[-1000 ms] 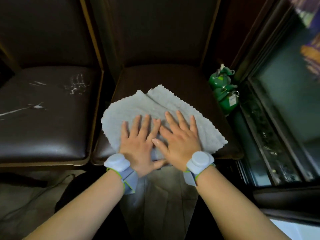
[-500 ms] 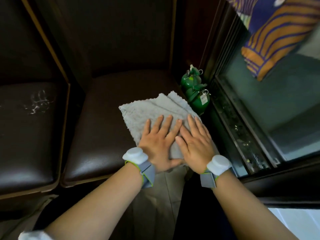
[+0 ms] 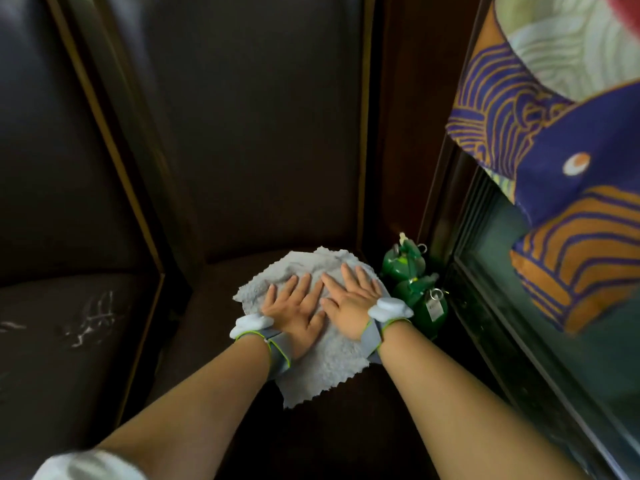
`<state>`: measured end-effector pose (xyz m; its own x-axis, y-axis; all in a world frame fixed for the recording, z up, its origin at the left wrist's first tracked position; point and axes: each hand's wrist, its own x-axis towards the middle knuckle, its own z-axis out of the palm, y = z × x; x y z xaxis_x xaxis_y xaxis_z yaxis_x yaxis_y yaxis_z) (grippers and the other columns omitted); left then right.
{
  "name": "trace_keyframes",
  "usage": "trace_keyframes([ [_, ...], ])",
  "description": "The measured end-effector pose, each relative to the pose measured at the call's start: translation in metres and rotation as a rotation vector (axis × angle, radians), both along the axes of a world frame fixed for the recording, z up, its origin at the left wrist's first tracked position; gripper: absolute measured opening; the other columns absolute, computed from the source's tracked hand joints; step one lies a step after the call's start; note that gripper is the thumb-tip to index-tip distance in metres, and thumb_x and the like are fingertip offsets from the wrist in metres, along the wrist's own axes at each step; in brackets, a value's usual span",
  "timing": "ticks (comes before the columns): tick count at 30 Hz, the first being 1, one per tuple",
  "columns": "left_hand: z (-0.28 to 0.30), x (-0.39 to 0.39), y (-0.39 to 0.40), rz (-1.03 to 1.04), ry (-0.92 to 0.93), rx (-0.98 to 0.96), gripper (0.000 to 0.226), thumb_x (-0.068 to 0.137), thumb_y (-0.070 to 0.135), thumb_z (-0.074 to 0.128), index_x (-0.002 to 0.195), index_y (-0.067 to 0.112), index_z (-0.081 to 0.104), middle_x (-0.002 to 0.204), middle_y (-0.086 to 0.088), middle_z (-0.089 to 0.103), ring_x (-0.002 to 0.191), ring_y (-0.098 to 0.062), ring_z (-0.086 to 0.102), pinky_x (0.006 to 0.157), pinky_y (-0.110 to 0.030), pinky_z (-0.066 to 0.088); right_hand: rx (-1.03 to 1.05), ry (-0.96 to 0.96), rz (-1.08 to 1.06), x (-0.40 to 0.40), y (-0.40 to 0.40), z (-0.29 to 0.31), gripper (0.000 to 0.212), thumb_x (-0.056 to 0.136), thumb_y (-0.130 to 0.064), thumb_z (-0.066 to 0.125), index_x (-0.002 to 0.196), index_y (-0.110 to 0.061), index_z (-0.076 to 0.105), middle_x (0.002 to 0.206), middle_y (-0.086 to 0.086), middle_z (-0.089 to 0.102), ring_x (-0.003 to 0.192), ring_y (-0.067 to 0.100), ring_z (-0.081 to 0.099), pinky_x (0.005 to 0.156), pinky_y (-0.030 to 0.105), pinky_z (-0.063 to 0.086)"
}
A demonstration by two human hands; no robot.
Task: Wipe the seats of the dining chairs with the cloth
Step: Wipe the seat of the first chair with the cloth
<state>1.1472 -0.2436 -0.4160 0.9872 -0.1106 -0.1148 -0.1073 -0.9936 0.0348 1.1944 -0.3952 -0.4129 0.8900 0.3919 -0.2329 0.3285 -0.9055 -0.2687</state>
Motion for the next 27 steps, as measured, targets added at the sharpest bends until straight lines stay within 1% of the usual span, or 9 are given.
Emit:
trace_keyframes([
  [3,-0.003,0.033,0.003,0.013,-0.002,0.009,0.061,0.097,0.050,0.017,0.151,0.033,-0.005,0.161,0.004,-0.009,0.147,-0.018,-0.010,0.118,-0.046,-0.007,0.002,0.004,-0.022,0.032,0.007,-0.008,0.057,0.096,-0.058,0.020,0.149,-0.048,0.000,0.160,-0.005,-0.017,0.147,0.024,-0.019,0.119,0.046,-0.006],
  [8,-0.008,0.078,0.009,-0.021,0.000,0.023,0.063,0.095,0.051,0.020,0.152,0.031,0.001,0.161,0.002,-0.003,0.148,-0.019,-0.005,0.119,-0.048,-0.002,0.068,0.032,-0.124,0.070,0.015,-0.022,0.057,0.094,-0.057,0.024,0.148,-0.049,0.006,0.161,-0.006,-0.011,0.148,0.023,-0.012,0.119,0.048,0.000],
  [11,-0.009,0.098,0.011,-0.032,-0.037,0.027,0.062,0.096,0.051,0.020,0.152,0.030,0.005,0.161,0.000,0.005,0.147,-0.021,0.003,0.119,-0.048,0.002,0.136,0.045,-0.152,0.090,0.016,-0.023,0.057,0.094,-0.058,0.027,0.149,-0.047,0.012,0.162,-0.005,-0.005,0.148,0.022,-0.008,0.120,0.046,0.002],
  [12,-0.015,0.098,0.009,-0.038,-0.045,0.040,0.062,0.096,0.052,0.020,0.152,0.029,0.006,0.160,-0.001,0.007,0.147,-0.022,0.007,0.118,-0.049,0.004,0.142,0.039,-0.159,0.092,0.015,-0.029,0.057,0.095,-0.058,0.027,0.149,-0.046,0.014,0.162,-0.005,-0.004,0.148,0.021,-0.007,0.120,0.044,0.002],
  [14,-0.011,0.104,0.011,-0.043,-0.070,0.078,0.063,0.095,0.054,0.018,0.152,0.029,0.006,0.160,-0.002,0.010,0.146,-0.025,0.011,0.118,-0.050,0.007,0.120,0.019,-0.160,0.096,0.017,-0.022,0.057,0.096,-0.057,0.025,0.150,-0.043,0.013,0.162,-0.004,-0.005,0.148,0.021,-0.008,0.120,0.044,0.002],
  [18,-0.006,0.097,0.008,-0.005,-0.017,0.073,0.064,0.093,0.057,0.013,0.151,0.032,0.004,0.161,0.002,0.006,0.147,-0.022,0.005,0.117,-0.052,0.003,0.016,0.046,-0.082,0.069,0.013,-0.002,0.055,0.102,-0.046,0.021,0.153,-0.034,0.005,0.161,-0.002,-0.009,0.148,0.027,-0.011,0.120,0.046,-0.003],
  [22,-0.004,0.061,0.005,-0.002,0.035,0.064,0.064,0.094,0.056,0.015,0.151,0.033,-0.001,0.161,0.002,-0.005,0.148,-0.021,-0.005,0.117,-0.053,-0.002,0.032,0.064,-0.138,0.037,0.006,-0.009,0.054,0.098,-0.052,0.021,0.149,-0.046,0.003,0.161,-0.004,-0.013,0.148,0.028,-0.012,0.119,0.049,0.000],
  [25,-0.001,0.015,0.005,-0.027,0.041,0.024,0.065,0.093,0.056,0.016,0.151,0.034,-0.003,0.161,0.002,-0.007,0.148,-0.021,-0.007,0.117,-0.052,-0.003,-0.003,0.056,-0.100,-0.008,0.001,-0.006,0.055,0.098,-0.053,0.019,0.149,-0.046,0.001,0.161,-0.006,-0.015,0.147,0.027,-0.015,0.118,0.053,0.000],
  [27,0.001,-0.022,0.004,-0.032,0.050,0.004,0.065,0.092,0.058,0.015,0.151,0.036,-0.005,0.161,0.002,-0.008,0.148,-0.020,-0.008,0.118,-0.050,-0.004,-0.029,-0.009,-0.059,-0.047,-0.004,-0.002,0.055,0.098,-0.052,0.018,0.150,-0.044,0.000,0.161,-0.004,-0.013,0.147,0.025,-0.016,0.118,0.052,-0.003],
])
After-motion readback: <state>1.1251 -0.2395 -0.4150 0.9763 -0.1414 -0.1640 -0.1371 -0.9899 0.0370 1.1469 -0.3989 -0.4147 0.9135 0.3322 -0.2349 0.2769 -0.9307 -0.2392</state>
